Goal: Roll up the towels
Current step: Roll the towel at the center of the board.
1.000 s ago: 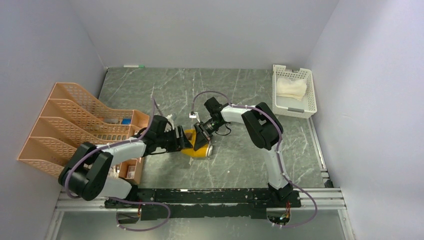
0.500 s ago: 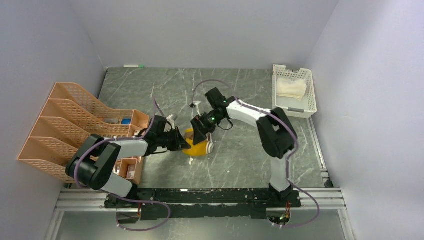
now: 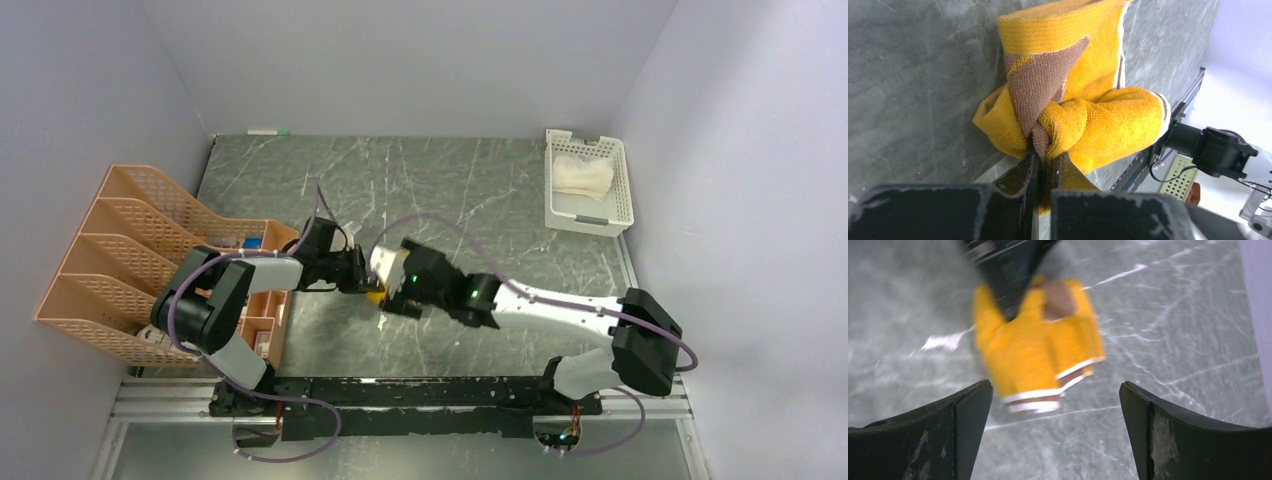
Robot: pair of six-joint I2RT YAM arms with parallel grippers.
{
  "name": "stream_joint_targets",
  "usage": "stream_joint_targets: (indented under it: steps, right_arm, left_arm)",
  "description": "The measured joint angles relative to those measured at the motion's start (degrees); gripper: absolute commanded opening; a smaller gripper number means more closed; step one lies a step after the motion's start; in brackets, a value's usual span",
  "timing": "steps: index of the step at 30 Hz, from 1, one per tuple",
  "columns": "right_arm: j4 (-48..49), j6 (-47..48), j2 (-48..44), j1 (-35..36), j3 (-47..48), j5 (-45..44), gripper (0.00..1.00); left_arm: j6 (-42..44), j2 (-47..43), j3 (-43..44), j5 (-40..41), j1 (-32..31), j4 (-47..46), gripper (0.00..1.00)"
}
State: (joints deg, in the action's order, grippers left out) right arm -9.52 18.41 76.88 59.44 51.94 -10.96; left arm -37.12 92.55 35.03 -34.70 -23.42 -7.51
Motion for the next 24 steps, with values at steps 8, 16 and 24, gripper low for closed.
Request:
stream_joint_targets:
  steps: [8,16,24]
  right_arm:
    - [3.1,11.8,5.2,11.0,-6.7,-6.8,1.0]
    - [8.1,17.8,14.1,10.8,-5.8,-10.9,0.93]
    - [12.2,20.3,21.3,10.7,-3.9,-14.6,0.84]
  left_arm:
    - [1.3,2.8,2.3,-3.6,0.7,1.0,0.07]
    - [3.1,3.2,3.5,-4.2,0.8,3.1,0.07]
    - [3.7,3.7,3.8,-5.3,0.9,3.2,0.07]
